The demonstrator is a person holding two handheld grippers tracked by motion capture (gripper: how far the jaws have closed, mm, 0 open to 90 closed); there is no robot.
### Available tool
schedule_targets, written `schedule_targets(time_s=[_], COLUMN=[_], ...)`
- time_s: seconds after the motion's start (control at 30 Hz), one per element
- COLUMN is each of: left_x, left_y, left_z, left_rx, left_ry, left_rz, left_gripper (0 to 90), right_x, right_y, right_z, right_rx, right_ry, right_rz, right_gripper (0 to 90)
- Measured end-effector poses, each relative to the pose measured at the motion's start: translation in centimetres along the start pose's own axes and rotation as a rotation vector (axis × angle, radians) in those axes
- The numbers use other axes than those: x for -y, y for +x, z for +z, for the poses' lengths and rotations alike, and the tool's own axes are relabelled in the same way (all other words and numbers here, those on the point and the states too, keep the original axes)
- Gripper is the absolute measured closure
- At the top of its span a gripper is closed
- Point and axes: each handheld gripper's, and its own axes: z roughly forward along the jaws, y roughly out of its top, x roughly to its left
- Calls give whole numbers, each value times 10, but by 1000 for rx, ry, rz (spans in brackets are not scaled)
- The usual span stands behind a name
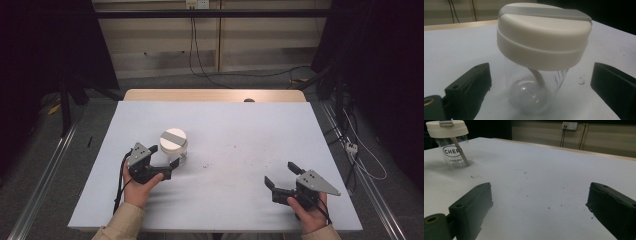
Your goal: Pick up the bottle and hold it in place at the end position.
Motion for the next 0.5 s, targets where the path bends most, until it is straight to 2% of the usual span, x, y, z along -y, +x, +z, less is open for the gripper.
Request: schedule_targets(time_s=[0.3, 0.43, 0.5], left_x=[0, 0, 0], left_y=[-3, -4, -4], left_z=[11, 16, 18], left_rx=[-4, -10, -13], left_ry=[16, 16, 26], left_rz=[3, -10, -1], left_gripper=[34, 38, 41], right_x=[0, 0, 0], right_y=[0, 0, 0], right_z=[0, 0, 0], right_rx=[-1, -2, -1], right_ry=[0, -1, -1], right_rz=[-1, 1, 0], right_gripper=[56, 56, 56])
